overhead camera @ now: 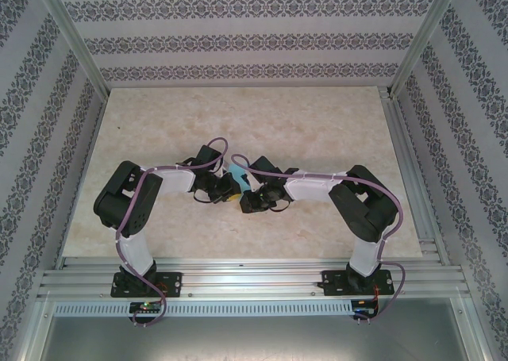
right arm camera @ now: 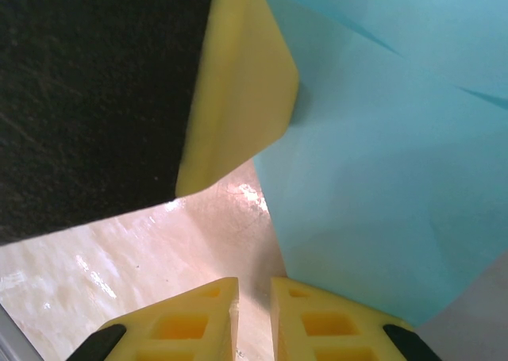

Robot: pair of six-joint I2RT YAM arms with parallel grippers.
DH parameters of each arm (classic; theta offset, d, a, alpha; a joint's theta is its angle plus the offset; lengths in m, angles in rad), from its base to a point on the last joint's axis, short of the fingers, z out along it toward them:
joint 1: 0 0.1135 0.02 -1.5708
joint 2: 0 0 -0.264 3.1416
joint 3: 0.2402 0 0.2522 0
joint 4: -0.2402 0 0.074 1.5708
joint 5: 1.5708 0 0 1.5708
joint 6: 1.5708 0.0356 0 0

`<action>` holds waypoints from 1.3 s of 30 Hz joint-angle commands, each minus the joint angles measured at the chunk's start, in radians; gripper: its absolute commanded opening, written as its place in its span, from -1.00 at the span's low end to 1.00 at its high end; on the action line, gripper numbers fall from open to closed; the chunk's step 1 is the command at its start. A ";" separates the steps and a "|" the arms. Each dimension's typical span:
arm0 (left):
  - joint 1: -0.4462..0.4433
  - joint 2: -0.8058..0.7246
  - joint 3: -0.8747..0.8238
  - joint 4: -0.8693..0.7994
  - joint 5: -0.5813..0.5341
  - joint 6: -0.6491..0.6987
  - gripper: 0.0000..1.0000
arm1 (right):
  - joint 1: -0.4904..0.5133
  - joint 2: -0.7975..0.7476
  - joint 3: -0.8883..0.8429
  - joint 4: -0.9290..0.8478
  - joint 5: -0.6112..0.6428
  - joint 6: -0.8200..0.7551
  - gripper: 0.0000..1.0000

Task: Fold a paper plane with a square sheet of paper (fold left side to right side)
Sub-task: Third fold the triangle at the center of the table.

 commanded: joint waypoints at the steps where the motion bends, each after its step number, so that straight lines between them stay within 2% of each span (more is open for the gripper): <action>1: -0.021 0.078 -0.024 -0.080 -0.098 0.024 -0.77 | -0.021 -0.011 -0.031 -0.019 0.010 -0.017 -0.63; 12: -0.021 0.069 0.025 -0.135 -0.114 0.060 -0.74 | -0.050 0.064 -0.101 -0.013 -0.028 -0.022 -0.73; 17: -0.015 0.052 0.095 -0.183 -0.115 0.096 -0.64 | -0.050 0.082 -0.115 -0.039 -0.024 -0.028 -0.75; 25: 0.010 -0.103 0.145 -0.255 -0.127 0.175 -0.60 | -0.050 0.090 -0.105 -0.053 -0.031 -0.031 -0.83; 31: -0.018 -0.180 0.013 -0.134 -0.047 0.132 -0.69 | -0.051 0.106 -0.090 -0.060 -0.037 -0.038 -0.85; 39: -0.080 -0.114 -0.057 0.053 -0.014 0.035 -0.80 | -0.051 0.117 -0.077 -0.073 -0.039 -0.044 -0.87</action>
